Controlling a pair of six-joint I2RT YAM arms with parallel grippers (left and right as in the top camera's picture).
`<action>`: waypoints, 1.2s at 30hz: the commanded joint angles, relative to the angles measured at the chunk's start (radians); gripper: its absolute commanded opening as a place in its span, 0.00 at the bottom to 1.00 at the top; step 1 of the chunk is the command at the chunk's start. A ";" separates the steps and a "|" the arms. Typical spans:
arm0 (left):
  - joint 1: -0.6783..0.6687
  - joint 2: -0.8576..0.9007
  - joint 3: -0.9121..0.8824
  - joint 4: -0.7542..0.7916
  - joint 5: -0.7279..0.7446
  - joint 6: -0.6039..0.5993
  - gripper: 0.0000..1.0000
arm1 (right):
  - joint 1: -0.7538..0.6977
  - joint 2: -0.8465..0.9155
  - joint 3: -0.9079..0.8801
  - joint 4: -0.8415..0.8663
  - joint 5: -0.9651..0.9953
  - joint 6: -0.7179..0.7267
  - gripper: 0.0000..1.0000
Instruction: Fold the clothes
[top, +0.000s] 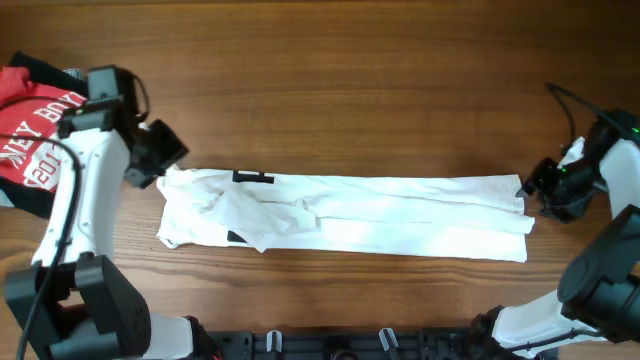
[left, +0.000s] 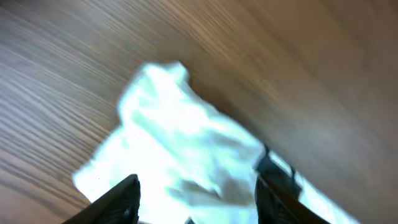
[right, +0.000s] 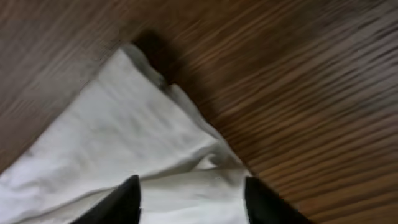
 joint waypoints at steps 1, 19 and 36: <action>-0.119 0.019 -0.011 -0.019 0.078 0.041 0.59 | -0.001 -0.018 -0.032 0.026 0.020 -0.062 0.60; -0.332 0.064 -0.429 0.440 0.079 -0.020 0.60 | 0.007 -0.017 -0.294 0.298 -0.205 -0.186 0.50; -0.307 0.157 -0.422 0.605 0.033 -0.042 0.63 | 0.090 -0.018 -0.293 0.346 -0.096 -0.100 0.04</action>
